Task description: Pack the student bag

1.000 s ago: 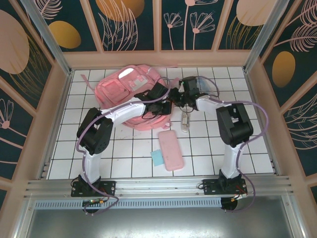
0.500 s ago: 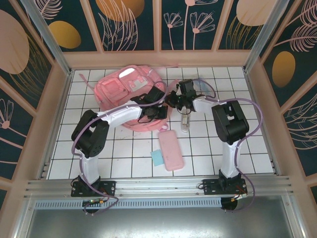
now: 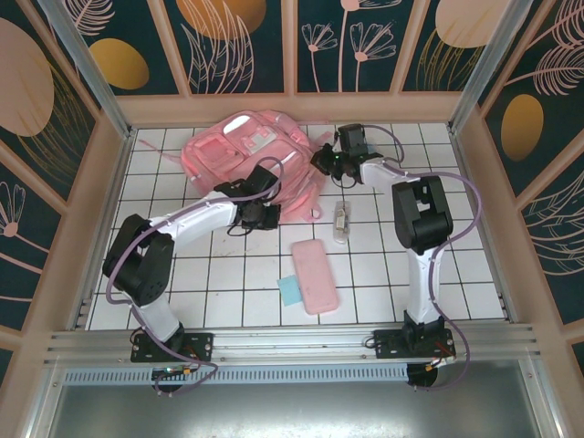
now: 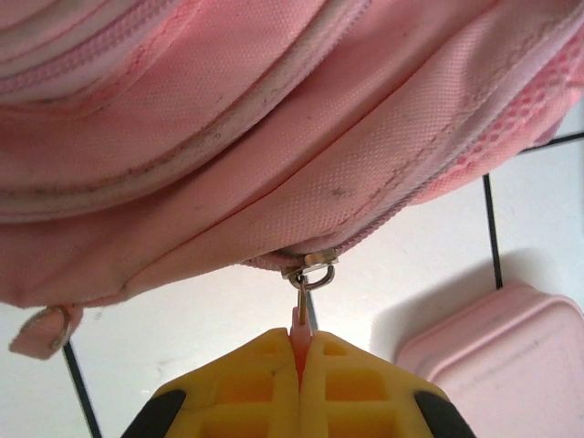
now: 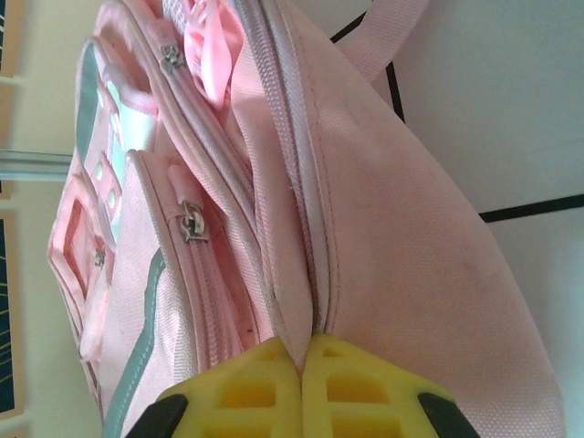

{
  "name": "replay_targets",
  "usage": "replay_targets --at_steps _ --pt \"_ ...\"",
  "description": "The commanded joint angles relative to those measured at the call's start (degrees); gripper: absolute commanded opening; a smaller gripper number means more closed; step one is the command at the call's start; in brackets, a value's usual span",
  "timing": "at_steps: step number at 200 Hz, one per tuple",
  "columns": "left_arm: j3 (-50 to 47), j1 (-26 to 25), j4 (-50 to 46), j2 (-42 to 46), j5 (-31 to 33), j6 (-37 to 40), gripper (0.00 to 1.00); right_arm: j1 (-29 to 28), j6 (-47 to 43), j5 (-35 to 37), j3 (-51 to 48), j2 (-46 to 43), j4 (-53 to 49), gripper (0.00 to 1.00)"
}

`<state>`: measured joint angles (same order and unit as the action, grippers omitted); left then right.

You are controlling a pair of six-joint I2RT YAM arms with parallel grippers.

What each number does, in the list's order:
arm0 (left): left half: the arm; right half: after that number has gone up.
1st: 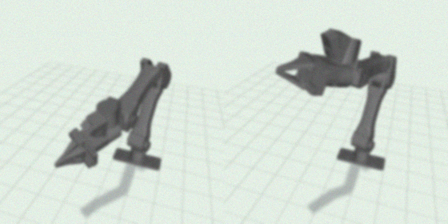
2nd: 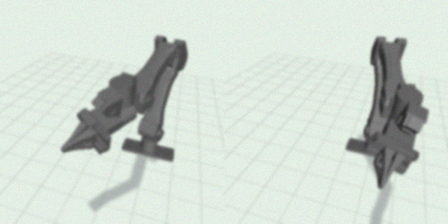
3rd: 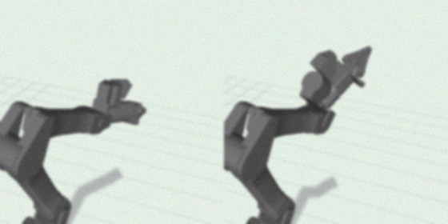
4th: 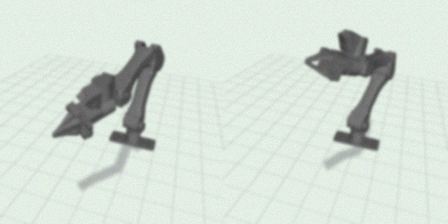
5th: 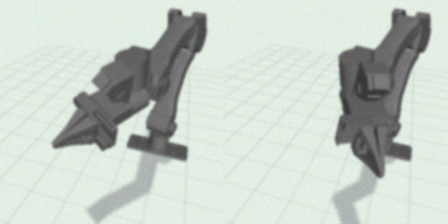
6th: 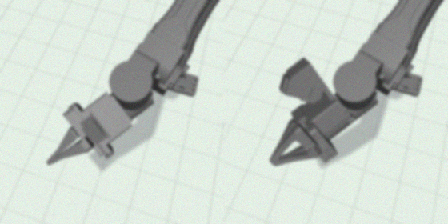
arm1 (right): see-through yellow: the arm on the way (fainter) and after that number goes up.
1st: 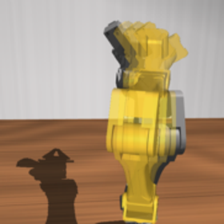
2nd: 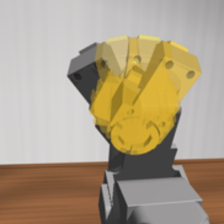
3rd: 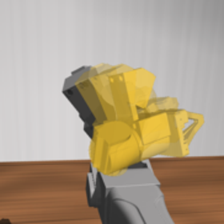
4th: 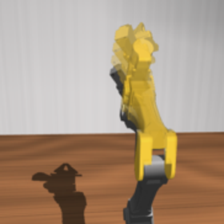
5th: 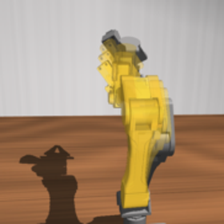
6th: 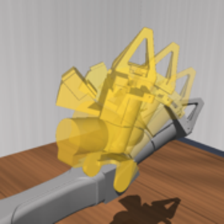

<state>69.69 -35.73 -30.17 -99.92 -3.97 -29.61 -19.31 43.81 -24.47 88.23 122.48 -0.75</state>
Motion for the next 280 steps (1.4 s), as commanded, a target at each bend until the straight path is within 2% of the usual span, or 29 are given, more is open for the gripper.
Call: replay_targets --at_steps 1,9,18,29,41,45,64,88,119,142,151,159,170,178,197,233,280 --pt "1.2 0.8 -0.5 1.1 -2.9 -0.6 0.0 2.1 -1.3 2.2 2.1 -1.5 0.9 0.37" --pt "2.6 0.8 3.1 0.3 -5.7 -1.9 0.0 1.9 -1.8 1.9 0.4 -3.5 0.0 0.53" --pt "4.3 0.7 6.5 -0.8 -8.6 -3.0 0.0 1.7 -2.4 2.3 -2.0 -6.4 -1.3 0.62" --pt "6.8 0.7 9.3 -2.4 -10.7 -4.0 0.0 1.7 -2.8 2.9 -5.4 -10.5 -3.1 0.7" --pt "9.1 0.7 11.8 -3.7 -12.2 -4.6 0.0 1.6 -3.2 3.2 -9.7 -15.2 -4.6 0.72" --pt "9.9 0.6 12.6 -4.1 -12.5 -4.8 0.0 1.6 -3.0 3.3 -11.3 -16.8 -4.9 0.76" --pt "11.9 0.3 16.6 -5.2 -14.3 -6.2 0.0 1.6 -0.7 1.5 -19.0 -23.2 -4.5 0.77" --pt "14.2 -1.2 20.5 -7.1 -15.5 -7.8 0.0 0.9 6.4 -3.4 -28.8 -28.5 2.7 0.77" --pt "17.8 -4.3 21.6 -10.6 -17.6 -8.4 0.0 -1.4 13.5 -3.5 -32.9 -27.0 12.7 0.76" --pt "16.6 -5.3 21.4 -10.2 -17.9 -8.6 0.0 -2.1 16.5 -4.2 -30.9 -22.4 17.8 0.71" --pt "15.6 -5.5 21.2 -9.7 -17.8 -8.4 0.0 -2.4 17.0 -4.2 -30.1 -20.7 19.2 0.64" --pt "14.6 -5.5 20.6 -9.0 -17.5 -8.2 0.0 -2.7 17.3 -3.6 -29.2 -19.3 19.3 0.5" --pt "13.4 -5.5 18.7 -8.3 -15.7 -7.2 0.0 -2.7 17.6 -3.2 -29.0 -18.1 20.3 0.19" --pt "12.4 -5.4 17.0 -7.6 -13.4 -6.4 0.0 -2.6 17.7 -2.2 -29.3 -18.0 20.4 0.0" --pt "9.1 -3.9 14.1 -5.6 -7.6 -5.4 0.0 -2.2 17.7 -0.6 -31.1 -19.6 20.7 0.0" --pt "-0.8 3.7 13.8 -2.0 -1.6 -5.0 0.0 -0.5 17.1 1.0 -33.3 -24.1 19.1 0.0" --pt "-6.6 7.0 8.5 1.4 3.6 -1.7 0.0 1.6 16.8 0.8 -33.2 -25.5 18.2 0.0"
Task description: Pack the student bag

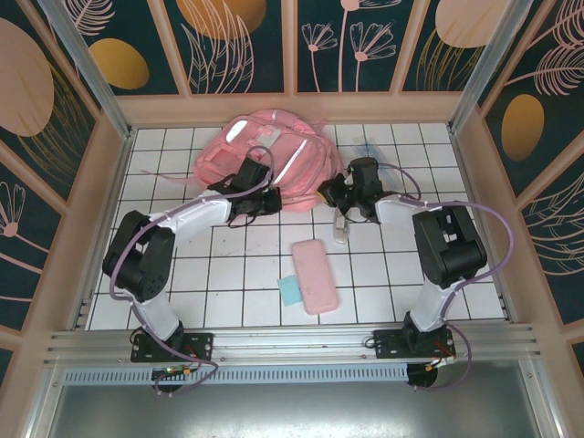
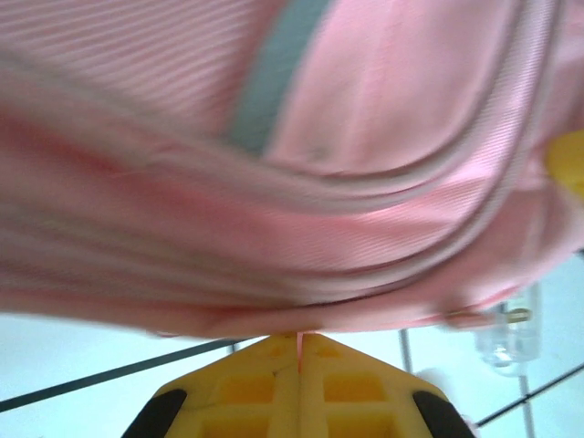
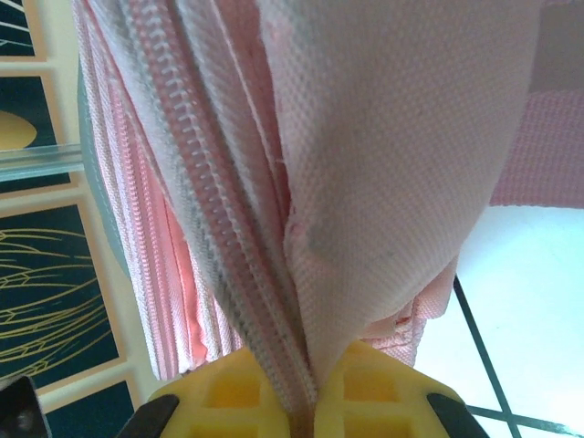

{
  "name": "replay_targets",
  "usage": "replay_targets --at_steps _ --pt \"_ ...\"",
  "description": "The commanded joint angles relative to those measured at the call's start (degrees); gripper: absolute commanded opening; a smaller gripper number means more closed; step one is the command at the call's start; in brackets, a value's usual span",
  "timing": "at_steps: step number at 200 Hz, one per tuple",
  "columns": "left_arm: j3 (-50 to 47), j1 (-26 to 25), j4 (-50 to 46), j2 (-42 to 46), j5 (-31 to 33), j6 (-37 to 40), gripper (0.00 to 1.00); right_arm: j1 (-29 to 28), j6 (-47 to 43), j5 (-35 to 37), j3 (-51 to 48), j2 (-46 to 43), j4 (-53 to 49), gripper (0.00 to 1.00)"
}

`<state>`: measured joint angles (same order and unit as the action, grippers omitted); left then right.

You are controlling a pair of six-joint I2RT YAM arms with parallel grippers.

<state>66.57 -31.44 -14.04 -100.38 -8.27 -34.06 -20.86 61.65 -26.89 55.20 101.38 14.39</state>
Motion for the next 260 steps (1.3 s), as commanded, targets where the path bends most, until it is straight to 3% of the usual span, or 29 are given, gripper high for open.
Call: replay_targets --at_steps 1,34,76,94,122,131,142,151,173,195,218,241,251,255,260 --pt "-3.6 2.8 -7.6 1.8 7.9 2.8 0.0 3.1 -1.0 3.3 -0.1 -4.5 3.0 0.0" --pt "-8.3 7.4 -7.0 6.2 8.6 3.1 0.0 3.8 -2.2 4.4 1.0 -5.4 1.2 0.0" --pt "-10.2 13.6 -1.8 2.9 13.7 2.2 0.0 3.3 -2.5 4.0 1.3 -6.2 0.4 0.0" --pt "-9.6 14.0 -0.6 2.5 16.7 1.7 0.0 3.0 -2.5 4.0 0.5 -7.0 0.6 0.0" --pt "-7.4 14.0 -0.7 3.1 14.3 1.2 0.0 1.6 -3.3 1.6 0.6 -7.1 1.1 0.0" --pt "-6.9 14.0 -1.0 4.0 13.4 0.8 0.17 0.8 -4.8 0.5 1.4 -6.9 -0.5 0.14" --pt "-7.0 13.9 -0.6 5.8 12.0 -0.5 0.52 -0.1 -7.3 0.0 2.5 -7.1 -4.1 0.42" --pt "-7.3 13.9 0.3 7.3 10.8 -1.9 0.64 -0.7 -9.8 0.4 3.2 -7.6 -7.7 0.56" --pt "-9.7 13.9 4.7 10.5 7.3 -6.8 0.71 -1.3 -17.2 5.0 5.2 -10.5 -17.5 0.68" --pt "-13.3 13.9 11.7 11.5 4.5 -12.7 0.74 -0.7 -25.8 16.3 8.4 -13.3 -26.3 0.82" --pt "-15.1 13.9 16.4 9.3 5.0 -17.3 0.75 1.5 -34.3 24.4 13.1 -11.6 -28.5 0.86" --pt "-16.7 14.0 21.5 8.1 6.6 -21.9 0.76 4.4 -39.4 22.5 19.1 -5.6 -27.7 0.86" --pt "-18.0 14.0 24.1 8.0 7.8 -24.4 0.82 5.2 -40.8 22.6 21.3 -2.5 -26.5 0.86" --pt "-18.5 13.9 25.4 8.0 8.4 -25.3 0.92 5.5 -41.6 22.6 22.1 -1.3 -25.9 0.85" --pt "-19.1 13.9 26.8 7.9 9.1 -26.3 0.94 5.7 -42.7 22.7 23.2 0.7 -25.3 0.85"
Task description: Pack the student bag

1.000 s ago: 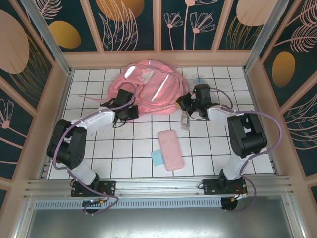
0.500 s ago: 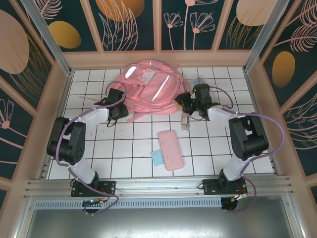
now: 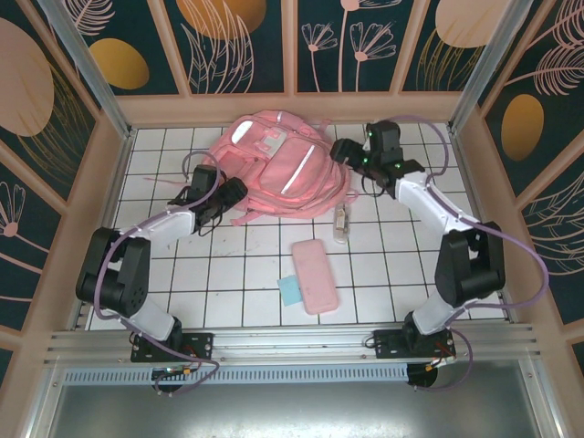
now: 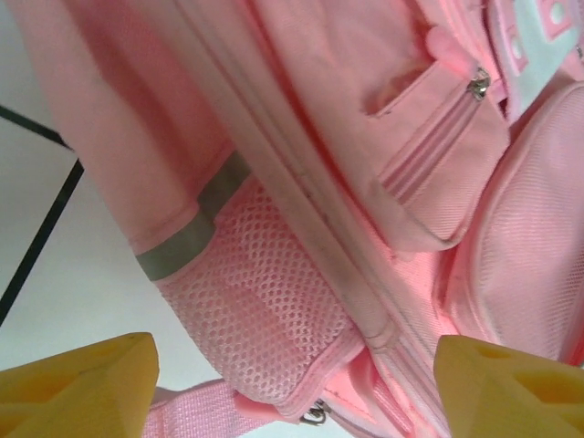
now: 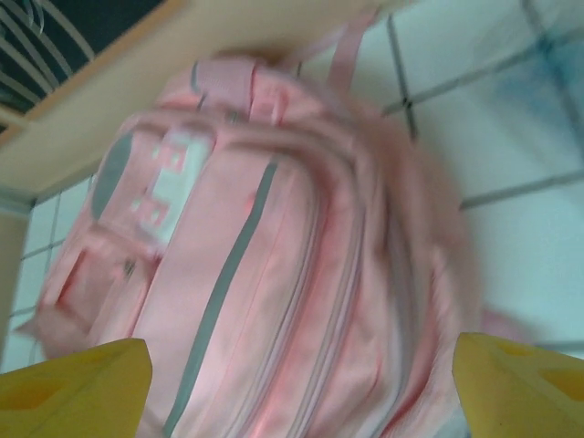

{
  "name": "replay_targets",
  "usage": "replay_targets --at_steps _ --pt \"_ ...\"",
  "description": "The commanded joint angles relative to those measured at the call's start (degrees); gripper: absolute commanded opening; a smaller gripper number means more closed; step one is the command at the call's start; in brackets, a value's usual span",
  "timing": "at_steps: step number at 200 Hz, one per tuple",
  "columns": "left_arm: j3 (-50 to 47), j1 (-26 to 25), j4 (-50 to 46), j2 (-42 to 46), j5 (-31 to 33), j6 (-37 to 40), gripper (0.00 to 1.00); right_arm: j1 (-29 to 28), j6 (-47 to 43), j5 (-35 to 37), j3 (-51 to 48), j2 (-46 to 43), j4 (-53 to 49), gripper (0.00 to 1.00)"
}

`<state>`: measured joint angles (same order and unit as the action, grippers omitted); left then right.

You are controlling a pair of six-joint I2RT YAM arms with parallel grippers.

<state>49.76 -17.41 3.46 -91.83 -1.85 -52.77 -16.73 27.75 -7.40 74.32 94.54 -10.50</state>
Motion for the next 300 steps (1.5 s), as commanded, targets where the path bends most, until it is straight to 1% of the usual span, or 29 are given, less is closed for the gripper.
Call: replay_targets --at_steps 1,3,6,17,34,43,52,60,80,102,109,138,158,180,187,199,220,238,253,269,281,285,300 --pt "-2.5 -0.1 9.5 -0.7 2.8 -7.8 0.95 1.6 -8.9 3.2 4.2 7.9 -0.4 0.85" --pt "-2.7 -0.1 10.0 -0.9 2.9 -8.3 0.98 1.7 -9.2 3.4 4.7 8.6 -0.4 0.85" --pt "-2.9 -0.1 10.7 -1.1 3.1 -9.0 0.99 1.9 -9.6 3.7 5.7 9.8 -0.6 0.84" --pt "-3.0 -0.1 12.5 -2.2 3.2 -10.5 0.99 2.2 -11.3 4.7 9.1 14.4 -1.1 0.84" --pt "-2.9 -0.1 15.0 -4.4 2.2 -12.2 0.99 2.3 -13.1 3.6 14.2 21.1 -2.4 0.82" --pt "-2.6 -0.1 16.2 -5.6 2.2 -12.2 0.99 2.3 -13.0 0.7 16.2 24.0 -2.7 0.8" --pt "-1.9 -0.1 15.7 -6.1 2.8 -12.0 0.99 2.3 -12.0 -3.5 17.1 26.2 -2.6 0.74" --pt "-1.3 -0.1 15.6 -8.3 3.5 -11.3 0.99 2.1 -11.2 -7.4 16.8 27.1 -1.7 0.69" --pt "1.7 -0.1 16.1 -11.0 4.3 -9.0 0.99 1.1 -8.6 -12.8 12.6 26.1 2.2 0.67" --pt "5.6 -0.1 17.3 -15.6 3.8 -7.1 0.99 0.0 -5.4 -17.9 5.6 21.2 7.1 0.66" --pt "8.6 0.0 17.7 -17.1 3.8 -6.8 0.98 -0.6 -4.2 -19.4 3.1 19.3 8.9 0.66" --pt "15.4 0.1 20.9 -23.5 2.5 -7.3 0.99 -4.5 1.9 -23.2 -4.6 14.0 15.3 0.64" --pt "22.0 0.3 20.9 -27.7 1.4 -6.5 0.98 -8.9 4.8 -23.0 -6.6 13.0 16.8 0.62" --pt "28.4 0.7 17.9 -30.6 1.5 -3.3 0.99 -13.4 8.1 -23.0 -7.9 12.3 19.7 0.62" --pt "30.3 1.0 16.3 -31.0 2.0 -1.7 0.98 -14.3 9.2 -23.5 -8.3 12.1 21.1 0.62" --pt "33.4 1.7 13.2 -31.6 2.7 1.6 0.99 -17.5 9.9 -23.7 -8.0 12.0 22.2 0.62" --pt "39.0 3.2 5.9 -32.2 4.0 7.6 0.99 -19.5 8.3 -22.4 -5.2 11.6 18.9 0.64" --pt "44.2 4.4 -3.4 -32.4 5.8 12.1 0.99 -19.3 5.2 -22.0 -3.7 8.8 14.5 0.68" --pt "45.8 4.8 -9.4 -31.0 9.2 15.3 0.99 -18.5 1.5 -19.2 -3.2 5.2 9.8 0.71" --pt "42.9 4.8 -11.1 -27.3 10.8 16.8 0.99 -16.3 -1.4 -16.1 -3.3 1.5 5.6 0.74" --pt "39.2 4.8 -10.9 -24.1 10.7 16.8 0.99 -14.9 -3.0 -14.9 -4.0 -0.8 4.3 0.74" --pt "38.1 4.8 -10.9 -23.0 10.5 16.7 0.99 -12.8 -3.2 -14.4 -4.2 -1.2 4.1 0.74" --pt "34.4 4.6 -11.6 -19.5 9.9 15.9 0.98 -8.6 -3.7 -13.1 -4.5 -2.0 3.6 0.74"
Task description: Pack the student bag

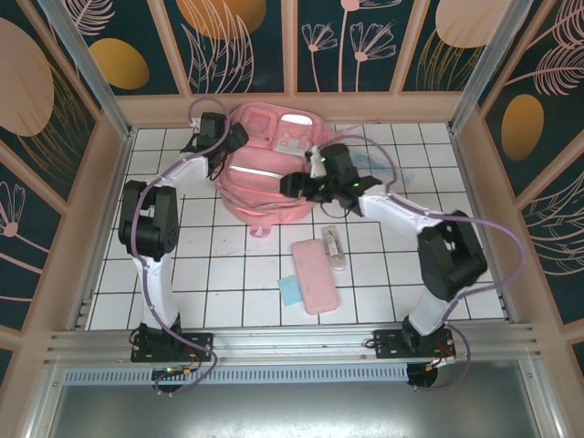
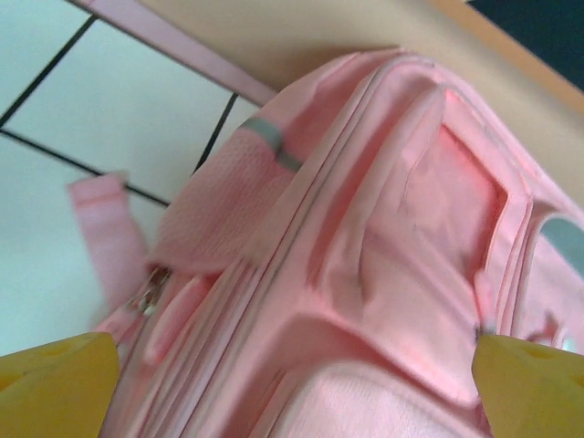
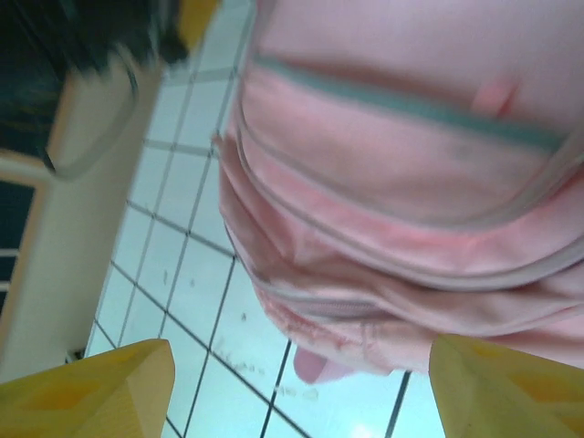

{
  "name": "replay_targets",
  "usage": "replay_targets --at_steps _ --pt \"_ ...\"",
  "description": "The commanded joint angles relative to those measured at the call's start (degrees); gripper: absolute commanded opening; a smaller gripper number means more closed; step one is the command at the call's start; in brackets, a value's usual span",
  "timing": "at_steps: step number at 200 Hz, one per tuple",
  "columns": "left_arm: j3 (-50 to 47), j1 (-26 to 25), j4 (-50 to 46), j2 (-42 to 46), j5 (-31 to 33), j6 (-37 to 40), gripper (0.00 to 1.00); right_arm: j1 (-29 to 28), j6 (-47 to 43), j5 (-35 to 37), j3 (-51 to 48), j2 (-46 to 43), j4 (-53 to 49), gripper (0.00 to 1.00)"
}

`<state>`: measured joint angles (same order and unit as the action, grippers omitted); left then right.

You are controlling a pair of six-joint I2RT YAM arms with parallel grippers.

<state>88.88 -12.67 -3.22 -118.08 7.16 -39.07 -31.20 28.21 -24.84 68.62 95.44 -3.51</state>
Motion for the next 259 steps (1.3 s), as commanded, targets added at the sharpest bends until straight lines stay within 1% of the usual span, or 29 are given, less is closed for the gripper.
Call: replay_targets --at_steps 1,19,42,58,69,77,89,101,121,133,145,159,187,202,217,242,249,259 --pt "-4.9 -0.2 -4.9 6.9 0.8 2.2 0.98 6.1 -4.1 4.4 1.2 -2.9 -3.4 0.74" --pt "-8.8 -0.9 -4.8 10.5 -1.7 0.8 0.99 10.4 -3.6 6.6 1.3 -1.3 -2.6 0.74" --pt "-16.6 -2.5 -2.5 15.0 -4.6 -2.7 0.99 12.8 -2.7 7.5 2.0 3.2 1.3 0.71" --pt "-22.6 -3.3 -0.1 17.8 -6.8 -5.9 0.98 12.9 -2.2 8.0 4.0 8.3 3.5 0.66" --pt "-25.7 -4.0 1.0 18.9 -8.4 -7.3 0.99 12.9 -1.4 7.8 6.1 12.2 4.1 0.59" --pt "-27.2 -4.5 1.3 19.4 -8.9 -8.0 0.98 13.0 -0.9 7.4 7.5 15.1 4.9 0.55" --pt "-28.9 -5.1 1.6 19.6 -9.0 -9.0 0.99 12.9 0.4 7.7 9.4 18.7 4.9 0.51" --pt "-30.8 -5.3 3.1 19.3 -9.9 -10.6 0.99 12.9 1.8 7.0 10.1 21.3 5.6 0.43" --pt "-32.4 -5.2 5.8 18.4 -9.9 -12.1 0.99 12.6 3.9 4.5 7.6 22.4 8.2 0.29" --pt "-31.4 -5.3 6.0 17.3 -8.2 -11.7 0.98 11.8 4.9 4.5 5.2 21.8 8.9 0.22" --pt "-28.9 -5.2 5.3 15.6 -6.1 -10.0 0.99 10.5 5.6 4.2 2.3 20.6 9.9 0.19" --pt "-24.4 -5.1 1.9 13.1 -3.4 -7.0 0.99 8.7 7.3 3.8 -1.2 19.1 11.5 0.16" --pt "-15.6 -5.2 -6.2 11.0 1.2 1.3 0.98 4.9 11.7 0.1 -7.1 16.6 17.1 0.17" --pt "-12.8 -5.4 -10.0 11.8 3.8 5.8 0.97 4.2 12.2 0.1 -8.0 15.0 16.4 0.25" --pt "-10.9 -6.4 -13.1 12.6 5.9 11.1 0.94 4.8 11.6 0.9 -8.4 12.4 14.1 0.3" --pt "-8.1 -9.3 -17.4 12.8 6.4 18.7 0.91 7.4 9.5 1.1 -9.7 6.0 10.2 0.41" --pt "-7.4 -10.2 -18.5 12.7 6.6 20.2 0.91 8.2 8.6 1.4 -9.9 4.3 8.9 0.44" --pt "-5.7 -11.4 -20.6 12.1 8.6 20.9 0.91 9.5 7.1 2.4 -9.4 2.3 6.3 0.48"
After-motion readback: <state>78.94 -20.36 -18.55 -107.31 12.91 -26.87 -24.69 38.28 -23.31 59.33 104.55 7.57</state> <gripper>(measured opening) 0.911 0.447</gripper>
